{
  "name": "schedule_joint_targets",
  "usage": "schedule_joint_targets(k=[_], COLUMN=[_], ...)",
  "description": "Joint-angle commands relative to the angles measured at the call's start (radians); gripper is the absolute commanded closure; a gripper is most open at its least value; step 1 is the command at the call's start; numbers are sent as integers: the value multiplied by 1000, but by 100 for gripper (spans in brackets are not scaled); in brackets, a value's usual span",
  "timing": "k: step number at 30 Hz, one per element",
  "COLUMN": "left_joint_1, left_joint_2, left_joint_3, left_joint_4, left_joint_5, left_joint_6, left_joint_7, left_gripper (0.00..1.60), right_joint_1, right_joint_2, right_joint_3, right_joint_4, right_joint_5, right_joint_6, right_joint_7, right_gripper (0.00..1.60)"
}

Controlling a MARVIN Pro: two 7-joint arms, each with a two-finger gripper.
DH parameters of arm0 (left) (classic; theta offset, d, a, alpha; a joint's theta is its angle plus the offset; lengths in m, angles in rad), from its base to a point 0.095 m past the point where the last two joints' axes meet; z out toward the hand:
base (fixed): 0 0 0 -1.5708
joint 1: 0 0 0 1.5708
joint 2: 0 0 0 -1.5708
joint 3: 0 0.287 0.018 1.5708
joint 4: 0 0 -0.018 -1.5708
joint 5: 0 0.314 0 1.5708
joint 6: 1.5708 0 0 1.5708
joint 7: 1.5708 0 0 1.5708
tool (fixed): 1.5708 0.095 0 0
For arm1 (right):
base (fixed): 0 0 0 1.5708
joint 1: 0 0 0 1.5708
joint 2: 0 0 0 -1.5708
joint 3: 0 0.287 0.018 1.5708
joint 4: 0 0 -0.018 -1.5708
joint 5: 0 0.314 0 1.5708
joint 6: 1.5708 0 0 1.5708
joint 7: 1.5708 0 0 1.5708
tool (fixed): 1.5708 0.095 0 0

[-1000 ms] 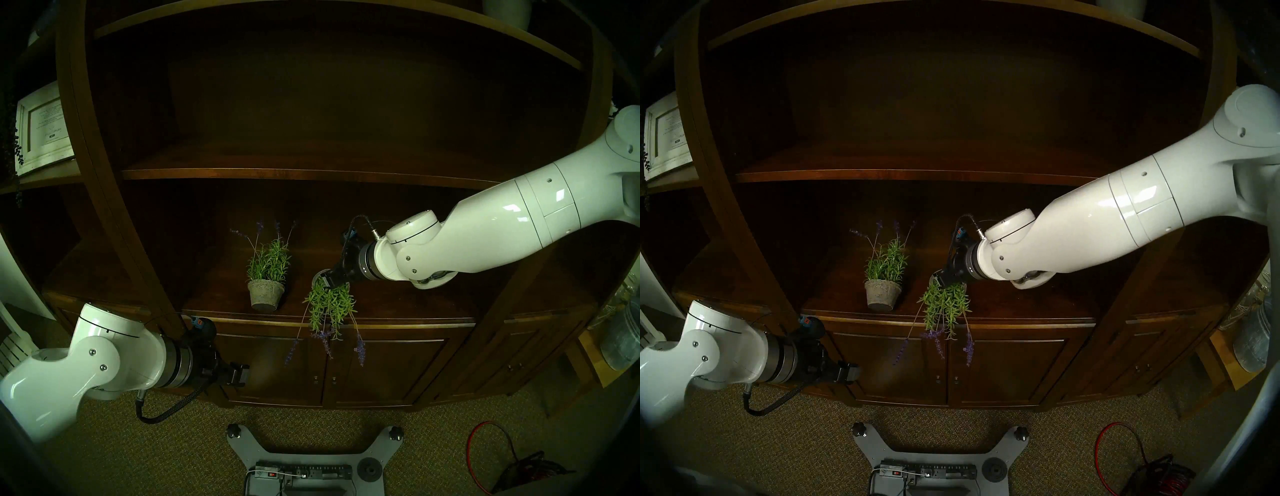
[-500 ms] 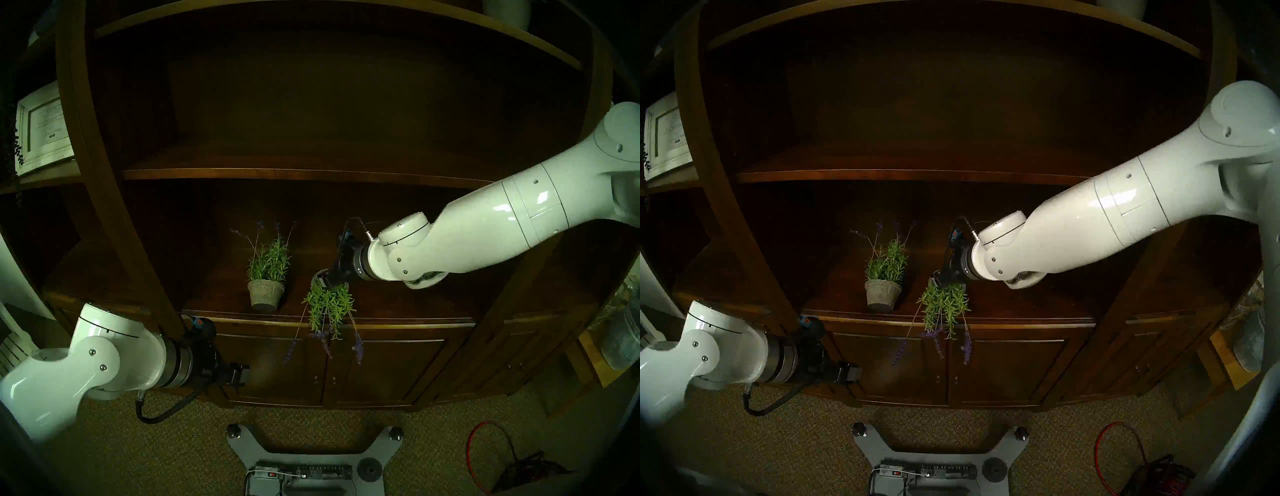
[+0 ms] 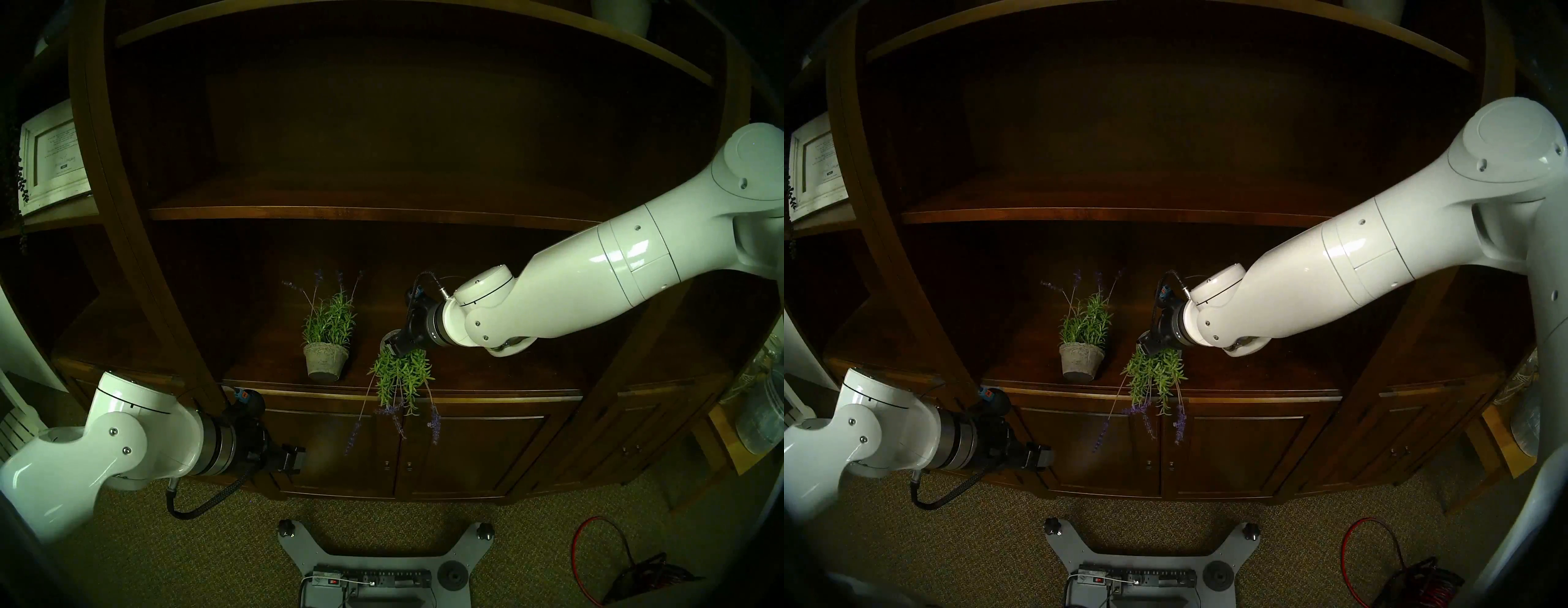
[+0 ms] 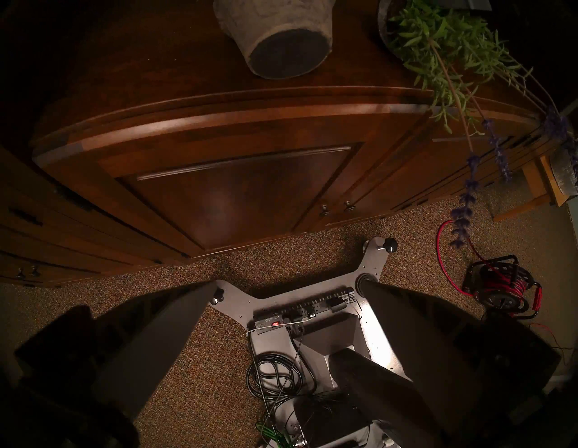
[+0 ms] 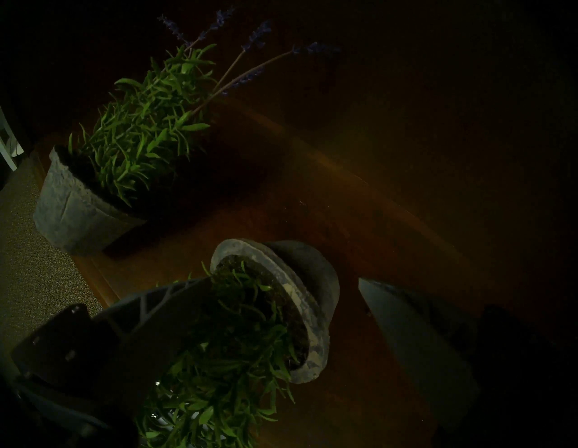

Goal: Place the fake decorative plant upright

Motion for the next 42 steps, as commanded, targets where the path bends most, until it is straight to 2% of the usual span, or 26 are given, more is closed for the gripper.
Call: schedule_joint_targets(k=[1,11,12,14,16,18,23,25,26,31,33,35,39,41,42], left_joint_1=[-7,-7,-7,-7,-7,-7,-7,-7,-7,-7,-7,-7,-7,-7,-7], left_joint_2=[1,1,1,1,1,1,1,1,1,1,1,1,1,1,1], left_joint_3=[-13,-13,-13,-13,-13,-13,-13,-13,-13,-13,-13,-13,-13,-13,-13], left_joint_4=[-12,-12,-12,-12,-12,-12,-12,-12,-12,-12,-12,-12,-12,-12,-12], left_joint_5=[0,0,0,0,0,0,0,0,0,0,0,0,0,0,0], left_joint_6=[-1,-1,-1,-1,-1,-1,-1,-1,-1,-1,-1,-1,-1,-1,-1], left_joint_7=[0,0,0,0,0,0,0,0,0,0,0,0,0,0,0], left_gripper=[0,0,0,0,0,0,0,0,0,0,0,0,0,0,0], right_joint_1=[-2,0,1,4,8,10,18,20,21,24,26,27,27,24,23], right_joint_2=[-8,-12,-11,-1,3,6,13,15,16,21,24,25,30,37,39], right_joint_3=[4,-1,-3,-4,-6,-7,-13,-15,-15,-19,-19,-19,-18,-14,-14], right_joint_4=[23,16,14,7,3,1,-6,-8,-10,-15,-18,-19,-21,-18,-16], right_joint_5=[3,12,12,8,8,8,5,3,3,2,3,5,14,28,31], right_joint_6=[0,1,0,-11,-13,-15,-17,-18,-18,-20,-20,-19,-16,-11,-10], right_joint_7=[-10,-28,-29,-25,-23,-21,-18,-19,-19,-20,-19,-19,-16,-12,-9], right_gripper=[0,0,12,18,33,36,55,67,78,89,104,106,122,132,144])
